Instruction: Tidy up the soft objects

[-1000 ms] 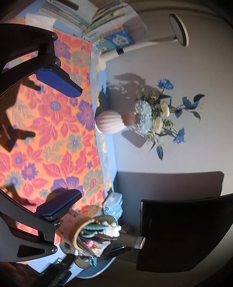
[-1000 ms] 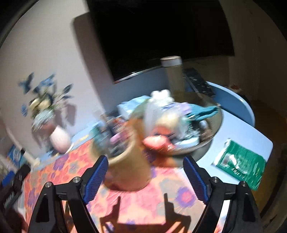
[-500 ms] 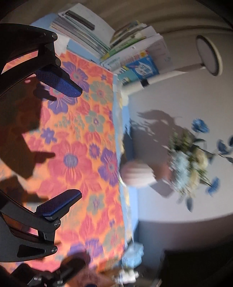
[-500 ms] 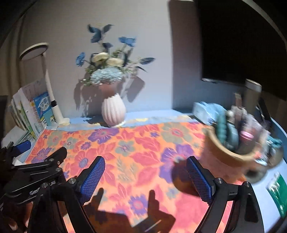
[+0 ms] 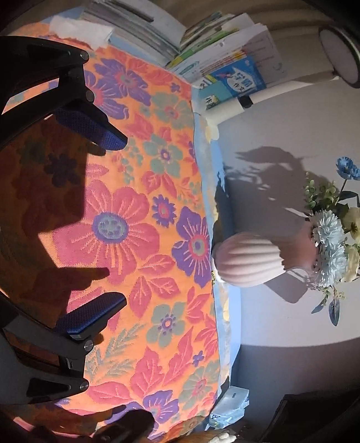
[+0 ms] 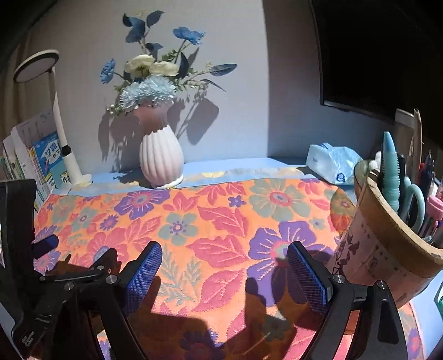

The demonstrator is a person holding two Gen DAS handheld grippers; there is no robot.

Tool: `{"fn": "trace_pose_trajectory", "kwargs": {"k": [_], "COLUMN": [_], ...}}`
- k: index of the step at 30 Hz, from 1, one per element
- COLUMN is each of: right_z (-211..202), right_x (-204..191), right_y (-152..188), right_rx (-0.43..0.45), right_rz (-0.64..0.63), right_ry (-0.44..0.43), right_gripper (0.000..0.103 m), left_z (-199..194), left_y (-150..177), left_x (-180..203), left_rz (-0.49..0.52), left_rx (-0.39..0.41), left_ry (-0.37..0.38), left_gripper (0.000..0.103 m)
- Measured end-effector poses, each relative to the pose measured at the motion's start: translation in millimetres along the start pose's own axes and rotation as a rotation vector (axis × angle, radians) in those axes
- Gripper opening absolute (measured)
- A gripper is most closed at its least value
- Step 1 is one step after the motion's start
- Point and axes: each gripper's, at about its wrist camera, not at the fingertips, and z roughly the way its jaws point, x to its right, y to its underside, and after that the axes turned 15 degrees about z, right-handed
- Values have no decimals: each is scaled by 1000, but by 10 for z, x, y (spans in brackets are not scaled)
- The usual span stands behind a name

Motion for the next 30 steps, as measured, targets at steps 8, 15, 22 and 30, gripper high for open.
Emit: {"fn": "trace_pose_trajectory", "kwargs": {"k": [8, 15, 22, 30], "right_z": [92, 145, 150, 186], "right_x": [7, 89, 56, 60], "right_y": [10, -12, -3, 2], "right_rx": [-34, -62, -64, -80], "right_rz": [1, 45, 29, 28], "right_ry": [25, 27, 39, 50], "right_gripper": [95, 95, 95, 96], "left_z": [60, 78, 86, 103], "left_y": [27, 23, 28, 28], "left_x": [-131, -131, -135, -128], "left_rz": [-56, -61, -63, -70], "left_rx": [-14, -22, -25, -38], "left_ry": [35, 44, 52, 62], "left_gripper": [103, 103, 103, 103]}}
